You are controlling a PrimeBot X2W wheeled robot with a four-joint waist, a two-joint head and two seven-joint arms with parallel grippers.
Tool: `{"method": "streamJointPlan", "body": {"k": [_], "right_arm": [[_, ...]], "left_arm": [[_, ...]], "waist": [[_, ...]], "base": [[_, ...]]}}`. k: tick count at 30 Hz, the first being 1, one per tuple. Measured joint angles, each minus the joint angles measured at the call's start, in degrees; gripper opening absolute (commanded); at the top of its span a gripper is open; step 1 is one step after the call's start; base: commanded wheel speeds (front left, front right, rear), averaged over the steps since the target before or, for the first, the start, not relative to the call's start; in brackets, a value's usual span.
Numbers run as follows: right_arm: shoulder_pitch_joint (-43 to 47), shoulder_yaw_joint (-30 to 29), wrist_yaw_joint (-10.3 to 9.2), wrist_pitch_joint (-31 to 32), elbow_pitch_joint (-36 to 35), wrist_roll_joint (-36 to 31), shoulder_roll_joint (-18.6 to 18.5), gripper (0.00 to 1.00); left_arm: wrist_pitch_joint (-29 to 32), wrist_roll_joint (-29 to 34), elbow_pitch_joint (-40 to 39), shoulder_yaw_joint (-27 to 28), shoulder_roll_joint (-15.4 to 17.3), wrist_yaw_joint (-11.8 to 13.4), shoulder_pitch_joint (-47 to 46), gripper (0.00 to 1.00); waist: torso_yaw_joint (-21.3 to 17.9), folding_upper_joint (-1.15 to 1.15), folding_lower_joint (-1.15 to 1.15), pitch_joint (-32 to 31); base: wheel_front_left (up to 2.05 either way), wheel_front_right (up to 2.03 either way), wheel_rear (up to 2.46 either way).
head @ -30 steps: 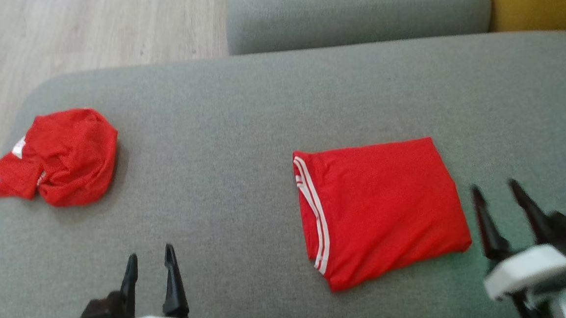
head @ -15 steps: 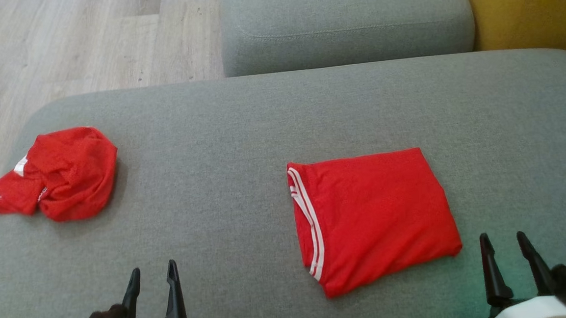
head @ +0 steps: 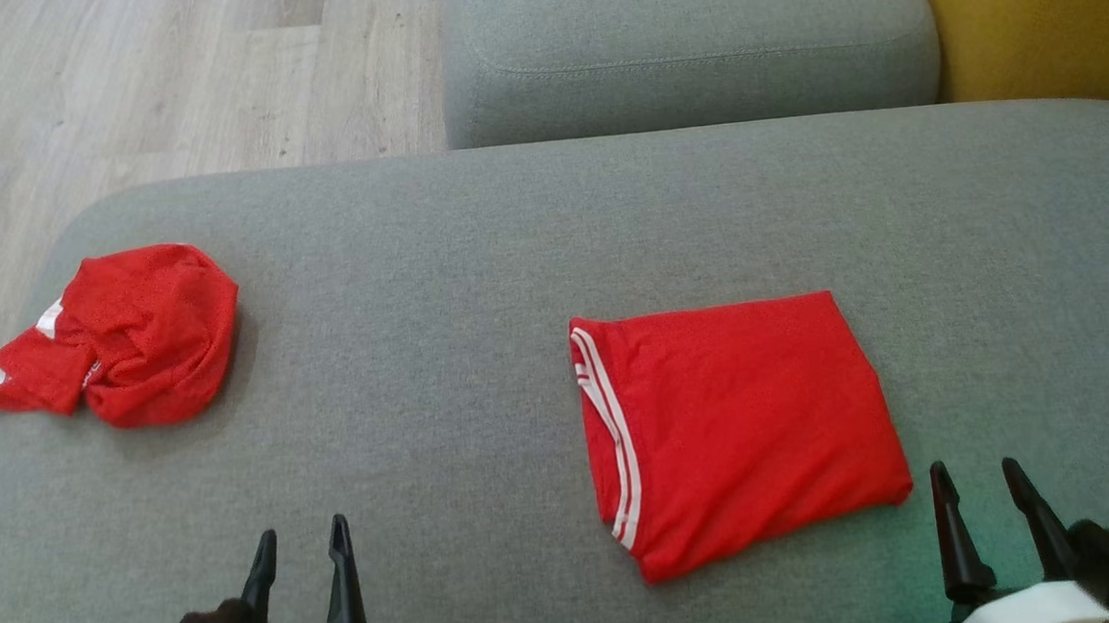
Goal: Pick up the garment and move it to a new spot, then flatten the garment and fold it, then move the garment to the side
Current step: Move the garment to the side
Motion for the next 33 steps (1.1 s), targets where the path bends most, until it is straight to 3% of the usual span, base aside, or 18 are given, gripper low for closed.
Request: {"method": "streamJointPlan", "body": {"k": [12,15,20,26,29,33], "right_arm": [[-0.69,0.41,0.00,0.08,0.49,-0.16,-0.52,1.00],[-1.39,1.75,0.00,2.45,-0.16,0.74,-1.38,1.00],[-8.16,5.46,0.00,14.58,-1.65,9.45,-4.49,1.00],[-18.14,3.48,0.00,35.00,3.30,18.01,-6.48,1.00],[-22.56,1.45,0.00,40.53,8.87,17.19,-6.45,1.00],[-26.38,0.40,0.00,42.92,14.99,14.79,-6.30,1.00]], "left_arm": [[0.00,-0.10,-0.01,-0.29,0.00,0.56,0.06,1.00],[0.01,-0.10,-0.03,-0.32,0.00,0.77,0.06,1.00],[0.00,-0.10,-0.09,-0.55,0.00,1.01,0.05,1.00],[0.01,-0.10,-0.18,-1.91,0.02,1.01,-0.36,1.00],[0.01,-0.10,-0.09,-3.09,-0.01,0.98,-1.93,1.00],[0.00,-0.38,0.16,-4.05,0.00,0.98,-4.56,1.00]], "waist": [[0.65,0.00,0.00,0.03],[0.70,0.00,0.00,0.16],[0.73,0.00,0.00,0.92],[1.44,0.00,0.00,3.39],[2.18,0.00,0.00,5.23],[4.12,0.00,0.00,7.09]], "base": [[0.00,0.00,0.00],[0.00,0.00,0.00],[0.00,0.00,0.00],[0.00,0.00,0.00],[0.00,0.00,0.00],[0.00,0.00,0.00]]}}
